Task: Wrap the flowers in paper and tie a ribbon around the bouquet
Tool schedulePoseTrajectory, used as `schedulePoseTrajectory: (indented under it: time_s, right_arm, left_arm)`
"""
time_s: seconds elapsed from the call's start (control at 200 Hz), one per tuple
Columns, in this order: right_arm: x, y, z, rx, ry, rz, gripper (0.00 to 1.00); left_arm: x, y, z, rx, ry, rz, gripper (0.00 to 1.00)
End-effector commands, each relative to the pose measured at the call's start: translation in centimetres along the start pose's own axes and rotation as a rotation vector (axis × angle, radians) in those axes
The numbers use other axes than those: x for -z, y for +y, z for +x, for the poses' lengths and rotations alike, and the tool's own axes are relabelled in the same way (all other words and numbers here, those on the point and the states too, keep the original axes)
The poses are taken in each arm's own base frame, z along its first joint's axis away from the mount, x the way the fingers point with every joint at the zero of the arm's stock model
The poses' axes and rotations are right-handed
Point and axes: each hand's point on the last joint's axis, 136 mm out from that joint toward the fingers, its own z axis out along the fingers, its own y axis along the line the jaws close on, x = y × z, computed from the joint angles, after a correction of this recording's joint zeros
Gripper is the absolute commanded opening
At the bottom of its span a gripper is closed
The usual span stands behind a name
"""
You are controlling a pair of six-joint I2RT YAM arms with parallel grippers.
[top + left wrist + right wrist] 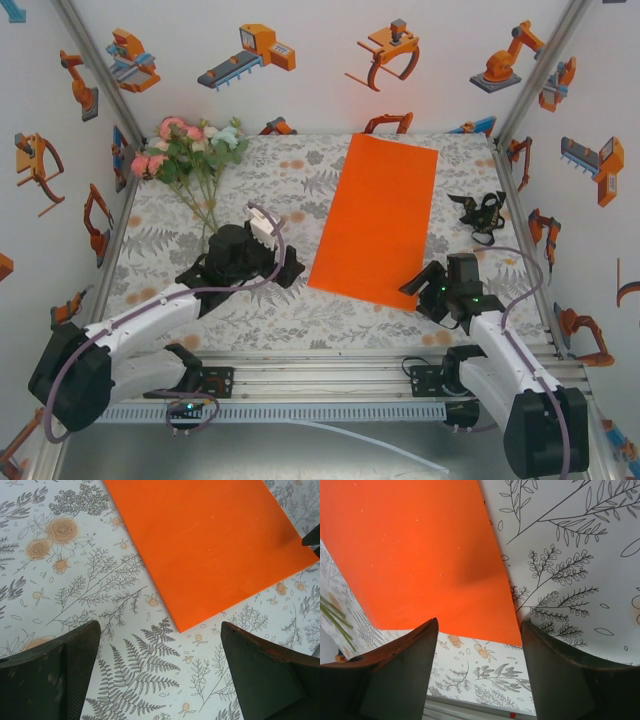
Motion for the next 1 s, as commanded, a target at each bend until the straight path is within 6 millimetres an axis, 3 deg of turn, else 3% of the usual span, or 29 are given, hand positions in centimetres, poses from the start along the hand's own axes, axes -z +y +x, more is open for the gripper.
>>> schedulePoseTrajectory:
  time_s: [0.0, 0.27, 0.38, 0.491, 0.601, 0.746, 0.896, 0.996]
  right_arm:
    - [-0.2, -0.6, -0.1, -0.015, -0.023, 0.021, 0.54]
    - [-0.3, -1.0, 0.0, -0.038, -0.034, 0.016, 0.21]
    - [-0.1, -0.6, -0.2, -0.039, -0.041, 0.007, 0.0]
    - [1.1, 1.0, -0.9, -0.052, -0.059, -0.033, 0.0]
    - [3.3, 4.0, -2.1, -0.089, -0.093, -0.134, 0.0]
    - [5.7, 7.3, -3.6, -0.132, -0.14, -0.236, 0.0]
    - [6.7, 9.5, -4.0, -0.168, -0.12, -0.299, 0.0]
    - [7.6, 10.9, -4.2, -0.17, -0.118, -0.34, 0.0]
  left_arm:
    - [-0.5, -0.4, -0.7, -0.043, -0.009, 0.0, 0.97]
    - [-1.5, -0.7, -0.5, -0.066, -0.013, -0.025, 0.97]
    - [-1.6, -1.5, -0.8, -0.067, -0.036, 0.003, 0.97]
    - [-1.6, -4.6, -1.7, -0.107, -0.096, 0.12, 0.97]
    - [-1.8, -9.7, -2.7, -0.229, -0.165, 0.259, 0.97]
    - [-3.9, -15.5, -2.7, -0.393, -0.188, 0.39, 0.97]
    - [-7.3, -18.5, -4.1, -0.362, -0.26, 0.445, 0.97]
    - [-10.0, -19.1, -5.5, -0.29, -0.328, 0.415, 0.97]
